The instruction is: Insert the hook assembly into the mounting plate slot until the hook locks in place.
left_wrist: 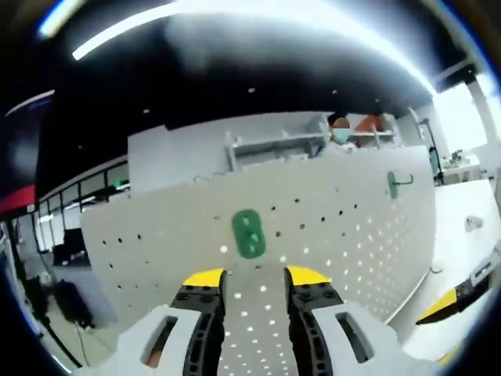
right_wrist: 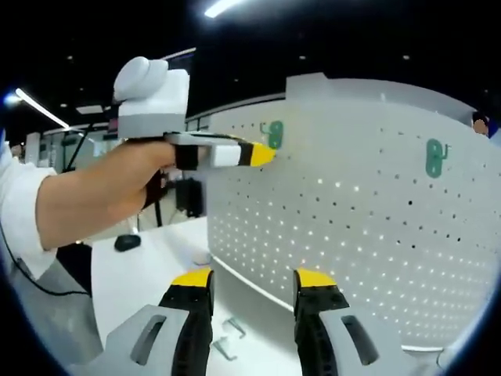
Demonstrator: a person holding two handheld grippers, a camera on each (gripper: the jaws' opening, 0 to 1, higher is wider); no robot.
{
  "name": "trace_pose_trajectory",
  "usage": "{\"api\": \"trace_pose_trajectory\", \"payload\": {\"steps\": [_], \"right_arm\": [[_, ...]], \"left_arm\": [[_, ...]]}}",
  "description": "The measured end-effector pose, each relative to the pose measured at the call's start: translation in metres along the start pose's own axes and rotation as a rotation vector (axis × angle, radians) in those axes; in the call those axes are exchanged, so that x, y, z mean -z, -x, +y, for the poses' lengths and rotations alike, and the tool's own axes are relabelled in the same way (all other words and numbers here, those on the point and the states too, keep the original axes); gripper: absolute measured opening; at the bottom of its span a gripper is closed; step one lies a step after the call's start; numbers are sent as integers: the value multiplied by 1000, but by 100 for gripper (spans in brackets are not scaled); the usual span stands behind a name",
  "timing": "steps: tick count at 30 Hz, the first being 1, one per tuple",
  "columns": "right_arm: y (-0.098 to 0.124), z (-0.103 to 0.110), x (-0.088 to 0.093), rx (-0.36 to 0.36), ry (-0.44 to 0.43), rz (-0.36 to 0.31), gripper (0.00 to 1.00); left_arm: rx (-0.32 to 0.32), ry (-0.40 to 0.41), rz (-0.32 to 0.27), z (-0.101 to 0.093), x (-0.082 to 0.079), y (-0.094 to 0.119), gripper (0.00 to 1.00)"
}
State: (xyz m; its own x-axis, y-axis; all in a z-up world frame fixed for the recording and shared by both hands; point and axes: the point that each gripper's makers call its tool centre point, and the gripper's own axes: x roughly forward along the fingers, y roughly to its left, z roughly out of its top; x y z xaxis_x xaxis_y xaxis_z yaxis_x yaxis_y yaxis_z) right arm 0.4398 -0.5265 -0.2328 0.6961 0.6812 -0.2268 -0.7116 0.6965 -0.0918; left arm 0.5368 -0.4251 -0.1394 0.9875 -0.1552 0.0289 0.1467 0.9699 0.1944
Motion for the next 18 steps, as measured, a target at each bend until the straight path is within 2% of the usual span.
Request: {"api": "trace_pose_trajectory", "payload": {"steps": [11,18], "right_arm": [[0,2,1,0,5,4,40],[1,0,2,6,3,5,40]], "left_arm": [[47,50,20,-3,20,26,46],[76,64,58,-9,41,45,53]]}}
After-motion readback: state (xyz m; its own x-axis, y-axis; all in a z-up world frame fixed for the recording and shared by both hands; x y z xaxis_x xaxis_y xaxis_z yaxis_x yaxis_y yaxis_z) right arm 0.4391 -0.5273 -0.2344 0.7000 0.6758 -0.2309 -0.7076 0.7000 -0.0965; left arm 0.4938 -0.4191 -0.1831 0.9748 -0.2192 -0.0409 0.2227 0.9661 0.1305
